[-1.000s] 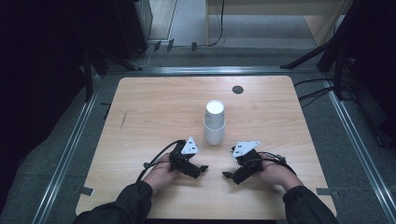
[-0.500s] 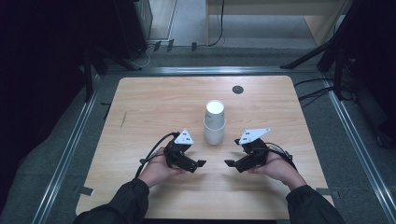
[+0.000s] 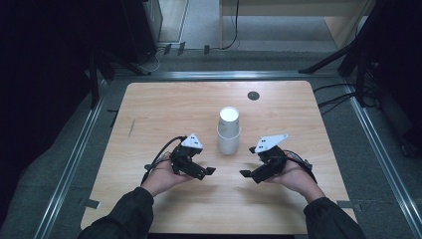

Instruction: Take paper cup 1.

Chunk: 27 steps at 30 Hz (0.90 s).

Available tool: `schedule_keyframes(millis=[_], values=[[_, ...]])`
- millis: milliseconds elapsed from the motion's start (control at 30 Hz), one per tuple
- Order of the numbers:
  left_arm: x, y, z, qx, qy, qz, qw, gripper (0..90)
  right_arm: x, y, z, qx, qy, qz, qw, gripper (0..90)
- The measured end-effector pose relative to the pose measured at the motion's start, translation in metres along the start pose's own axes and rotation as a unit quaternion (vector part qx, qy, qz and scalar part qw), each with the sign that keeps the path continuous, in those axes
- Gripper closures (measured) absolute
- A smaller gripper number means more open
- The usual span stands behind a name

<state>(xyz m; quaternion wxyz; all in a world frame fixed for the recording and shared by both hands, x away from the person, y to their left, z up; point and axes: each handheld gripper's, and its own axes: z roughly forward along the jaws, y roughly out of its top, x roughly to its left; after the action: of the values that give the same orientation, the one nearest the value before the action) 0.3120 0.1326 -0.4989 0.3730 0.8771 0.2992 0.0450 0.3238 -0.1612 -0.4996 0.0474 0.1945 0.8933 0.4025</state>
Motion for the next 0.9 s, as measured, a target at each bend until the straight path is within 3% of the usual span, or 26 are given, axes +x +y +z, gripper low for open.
schedule_keyframes(millis=[367,500,633,767,900], values=[[0.011,-0.002,-0.006,0.005,-0.01,-0.012,0.9999,13.0,-0.008,0.009,-0.005,0.0,-0.007,0.012,0.9999,20.8],[0.014,-0.001,-0.01,0.006,-0.006,0.002,1.0,13.0,-0.012,0.015,-0.008,-0.003,-0.004,0.01,0.9999,22.1],[0.014,0.0,-0.012,0.004,-0.007,0.0,1.0,13.0,-0.015,0.023,-0.015,-0.004,-0.005,0.011,0.9999,22.5],[0.013,-0.001,-0.014,0.007,-0.005,0.009,0.9999,13.0,-0.02,0.031,-0.023,-0.012,0.006,0.025,0.9996,24.1],[0.013,-0.001,-0.014,0.007,-0.02,0.005,0.9998,13.5,-0.022,0.039,-0.025,0.008,0.003,-0.001,1.0,27.9]])
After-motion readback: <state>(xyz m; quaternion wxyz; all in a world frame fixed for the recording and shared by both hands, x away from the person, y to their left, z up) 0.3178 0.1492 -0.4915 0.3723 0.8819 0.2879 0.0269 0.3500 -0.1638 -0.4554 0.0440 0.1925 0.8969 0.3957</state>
